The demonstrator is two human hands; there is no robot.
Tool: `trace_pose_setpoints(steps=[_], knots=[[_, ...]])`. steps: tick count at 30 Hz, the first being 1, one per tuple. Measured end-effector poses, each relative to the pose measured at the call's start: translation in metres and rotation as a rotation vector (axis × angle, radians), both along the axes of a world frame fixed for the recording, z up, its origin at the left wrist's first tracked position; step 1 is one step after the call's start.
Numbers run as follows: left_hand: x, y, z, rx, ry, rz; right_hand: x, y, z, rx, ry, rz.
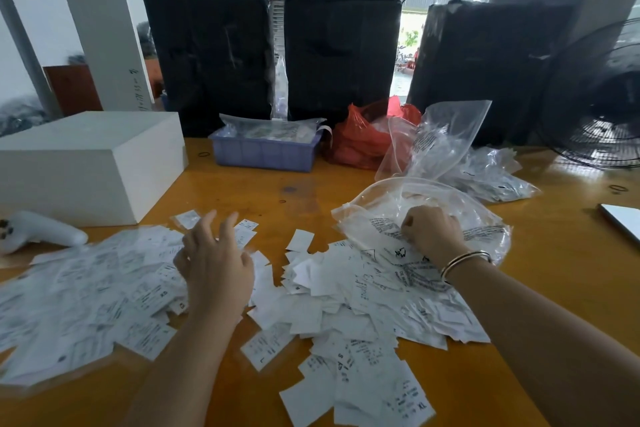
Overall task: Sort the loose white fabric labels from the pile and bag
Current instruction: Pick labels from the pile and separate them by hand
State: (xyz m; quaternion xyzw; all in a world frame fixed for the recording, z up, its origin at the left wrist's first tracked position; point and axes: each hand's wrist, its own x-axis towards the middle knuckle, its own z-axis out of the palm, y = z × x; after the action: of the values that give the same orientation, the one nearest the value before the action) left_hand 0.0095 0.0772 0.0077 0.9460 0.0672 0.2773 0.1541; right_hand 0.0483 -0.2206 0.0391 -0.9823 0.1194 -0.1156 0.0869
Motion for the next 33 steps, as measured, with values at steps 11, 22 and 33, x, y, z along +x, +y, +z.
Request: trace_pose_setpoints(steps=[11,22,33], knots=[[-0.007,-0.029,-0.012,0.021,0.084,-0.632,-0.002,0.003,0.000,-0.095,0.063,0.037],[-0.009,-0.035,-0.004,-0.193,0.056,-0.672,-0.024,0.022,0.021,0.530,-0.613,0.186],[-0.028,-0.045,0.014,-1.036,0.435,-0.809,-0.080,0.097,-0.014,1.060,-0.477,0.561]])
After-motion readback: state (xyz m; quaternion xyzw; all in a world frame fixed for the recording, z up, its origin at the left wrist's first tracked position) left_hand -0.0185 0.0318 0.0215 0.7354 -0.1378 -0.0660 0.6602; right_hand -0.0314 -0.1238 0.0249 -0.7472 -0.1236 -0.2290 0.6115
